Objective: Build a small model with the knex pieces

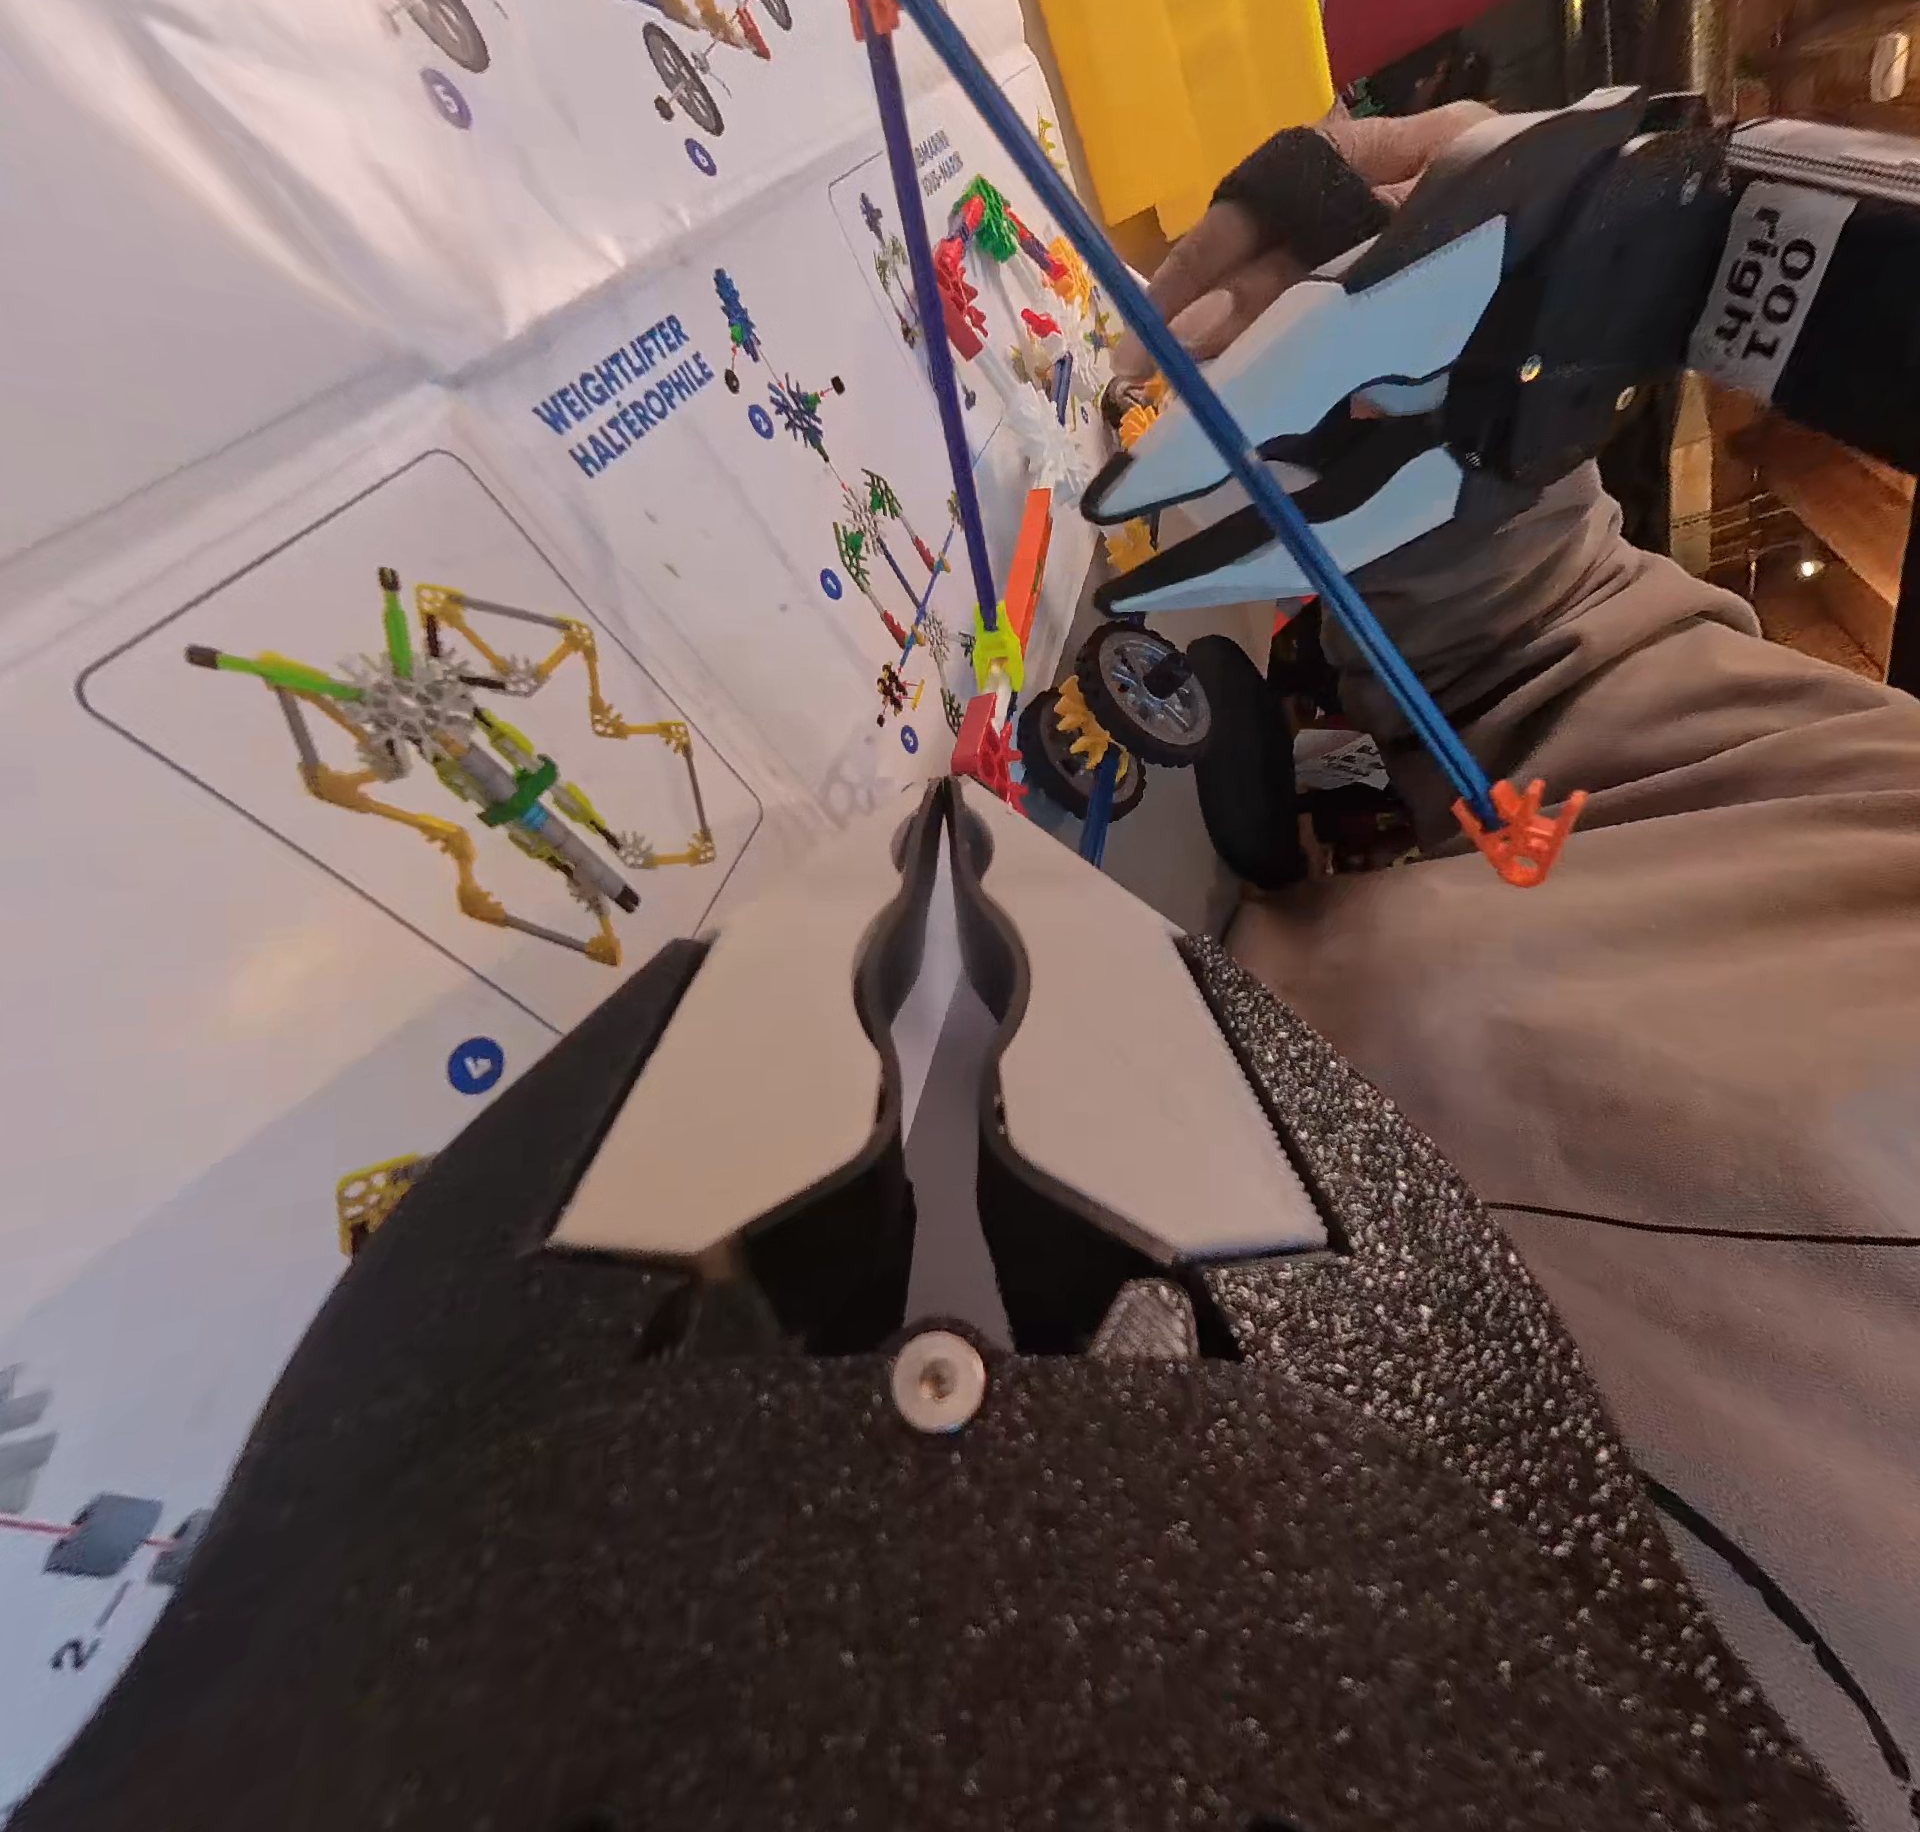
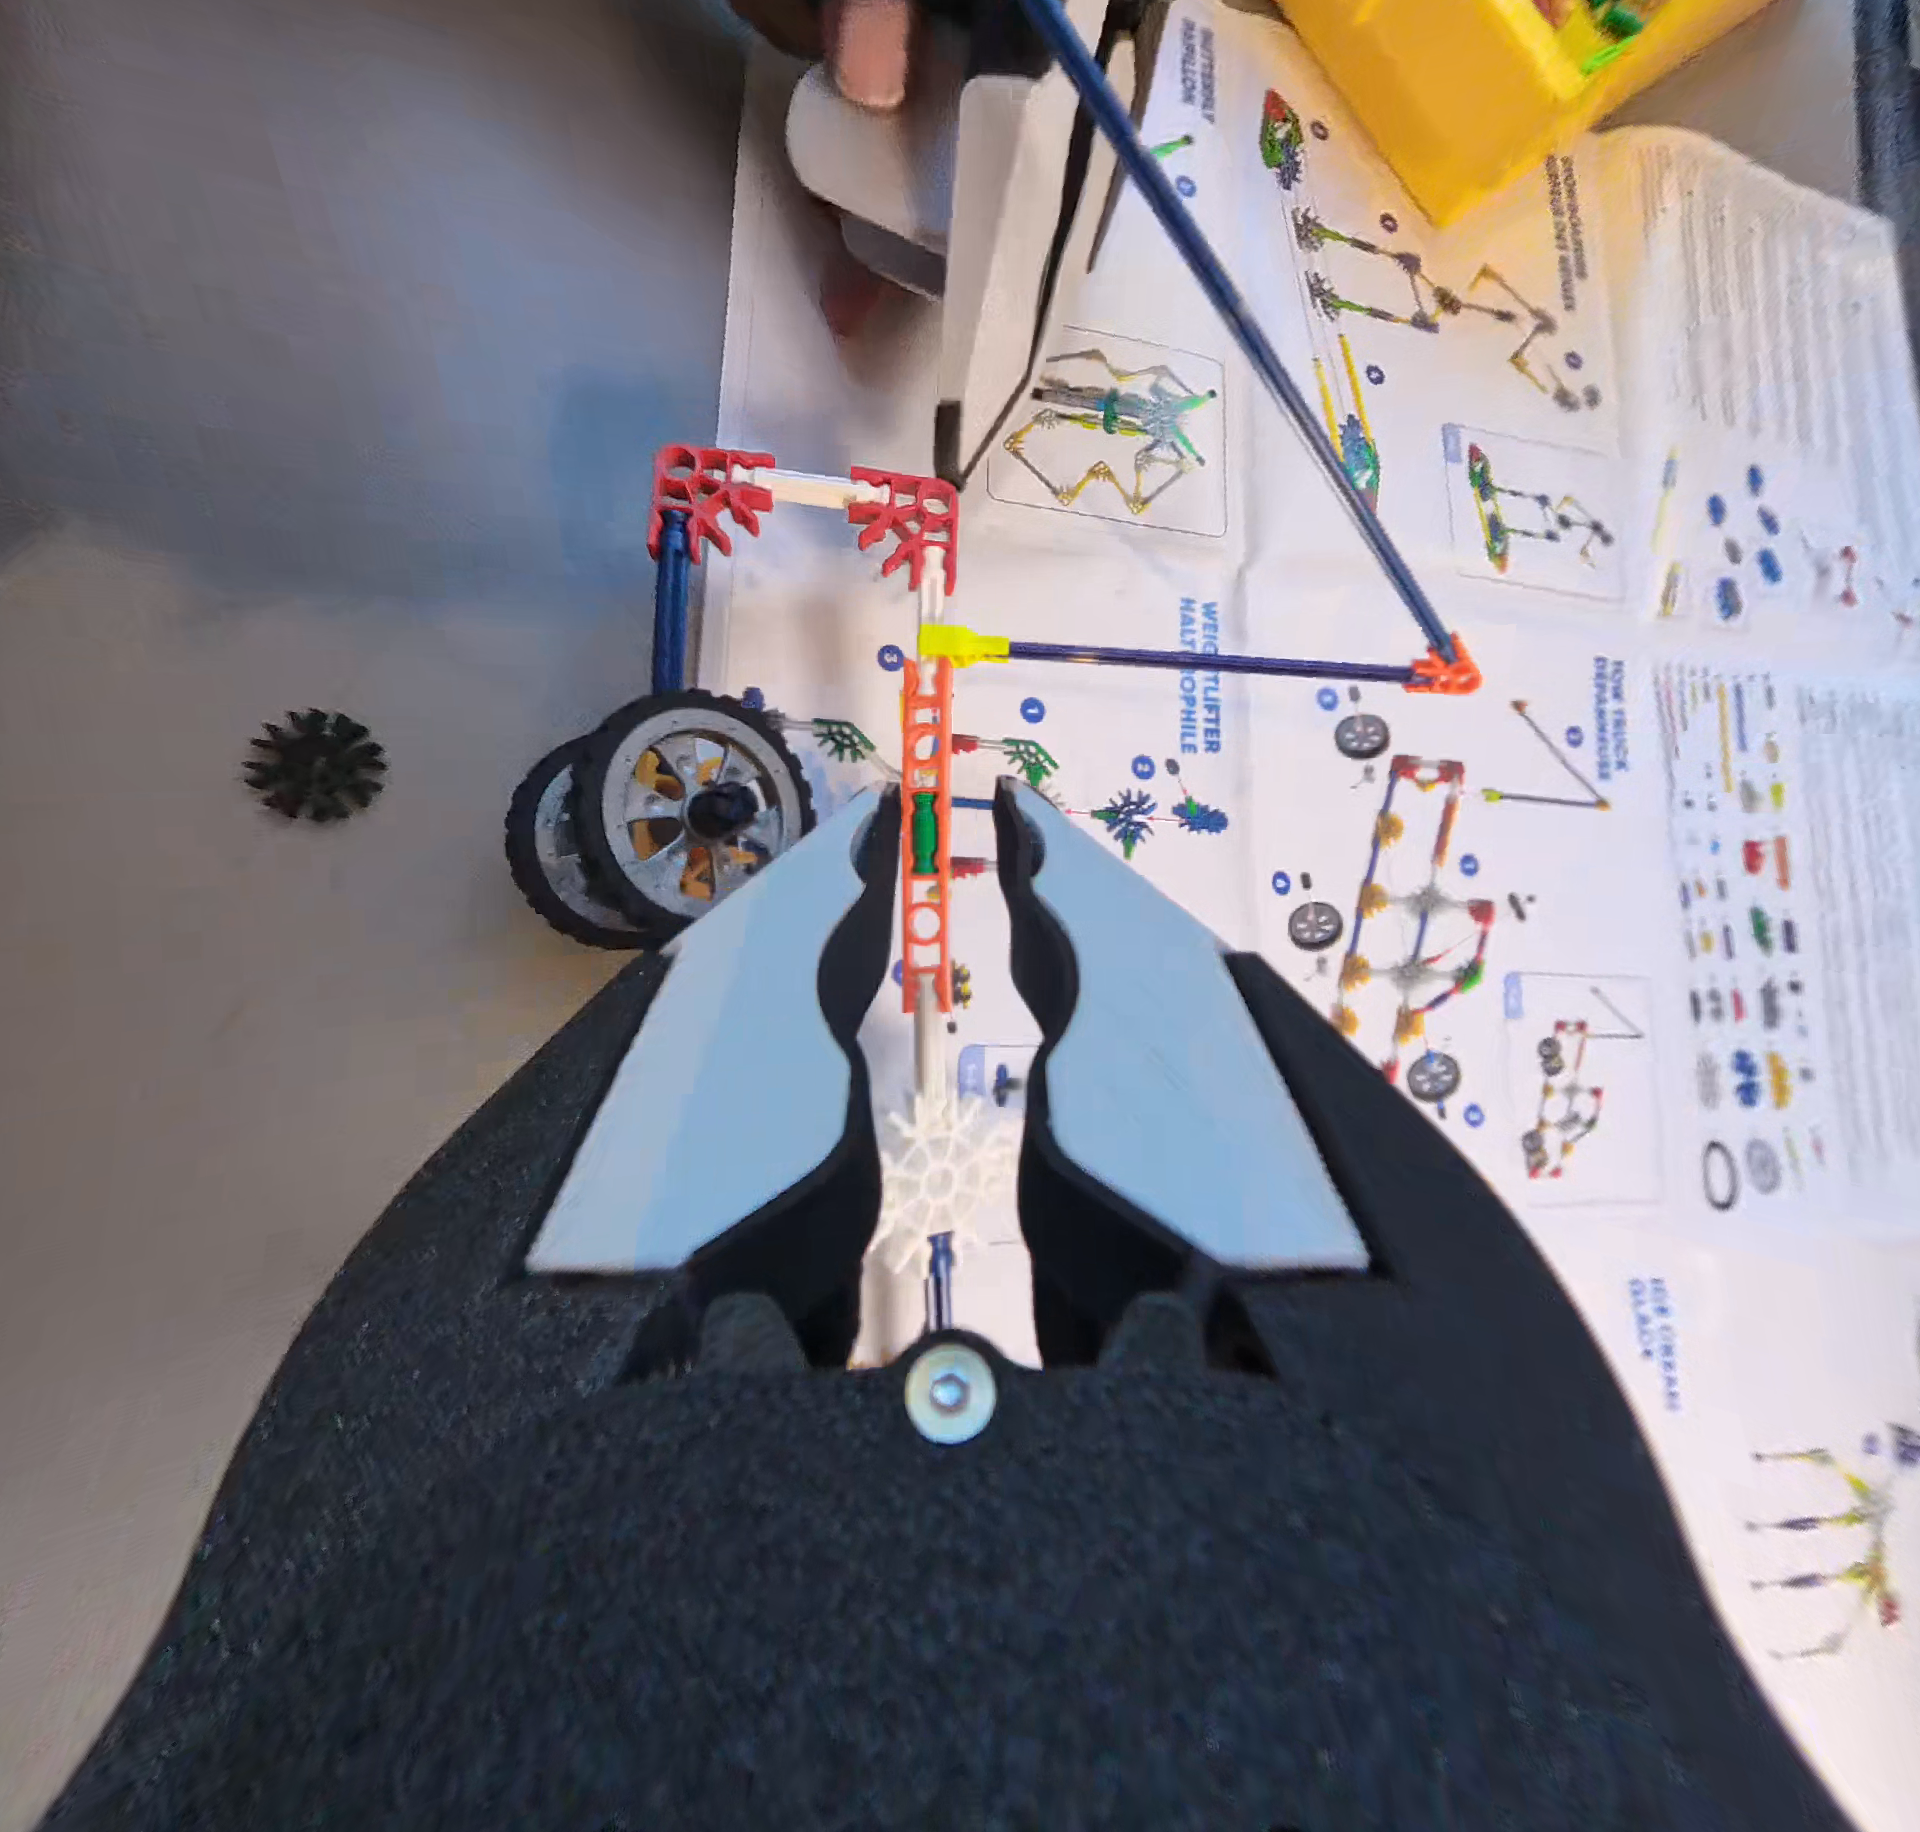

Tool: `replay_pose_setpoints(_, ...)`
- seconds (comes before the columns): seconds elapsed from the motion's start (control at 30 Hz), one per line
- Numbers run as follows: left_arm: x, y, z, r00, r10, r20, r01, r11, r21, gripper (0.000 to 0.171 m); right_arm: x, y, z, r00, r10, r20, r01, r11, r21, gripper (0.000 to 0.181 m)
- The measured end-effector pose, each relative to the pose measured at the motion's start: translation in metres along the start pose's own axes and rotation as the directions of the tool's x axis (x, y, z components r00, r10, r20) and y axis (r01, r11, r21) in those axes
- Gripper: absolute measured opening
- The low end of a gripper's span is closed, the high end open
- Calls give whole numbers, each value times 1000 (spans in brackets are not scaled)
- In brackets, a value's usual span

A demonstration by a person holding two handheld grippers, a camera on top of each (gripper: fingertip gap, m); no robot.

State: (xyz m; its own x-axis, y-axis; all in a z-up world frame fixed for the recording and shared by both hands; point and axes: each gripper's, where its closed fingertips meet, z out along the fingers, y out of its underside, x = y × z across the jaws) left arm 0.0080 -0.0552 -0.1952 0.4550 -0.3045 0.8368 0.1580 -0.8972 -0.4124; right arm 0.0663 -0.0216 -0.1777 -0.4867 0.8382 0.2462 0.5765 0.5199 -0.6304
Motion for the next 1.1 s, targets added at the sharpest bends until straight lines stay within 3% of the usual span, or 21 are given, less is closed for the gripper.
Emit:
replay_pose_setpoints(0.17,5,-1,-12,985,164,52,-166,986,24,14,-6,-3,11,993,-116,12,116,993,28,16)
replay_pose_setpoints(0.3,15,9,3,998,63,-7,-63,998,17,24,-7,2,21,983,-184,5,184,983,-15,16)
replay_pose_setpoints(0.43,15,7,15,1000,0,-28,2,999,46,16,-6,0,26,979,-201,-14,201,980,-13,9)
replay_pose_setpoints(0.53,13,6,16,999,-16,-31,18,998,54,9,-6,0,25,991,-132,26,132,991,-4,8)
replay_pose_setpoints(0.63,15,9,18,998,-32,-46,34,998,47,9,-10,1,24,990,14,143,-15,1000,5,8)
replay_pose_setpoints(0.77,17,9,19,997,-44,-58,47,998,48,8,-13,1,23,924,217,316,-222,975,-18,8)
replay_pose_setpoints(0.87,17,9,18,997,-47,-58,50,997,53,8,-12,1,23,906,236,352,-239,970,-34,7)
replay_pose_setpoints(1.1,16,8,17,994,-73,-79,78,995,59,8,-11,1,24,927,224,301,-225,974,-32,8)
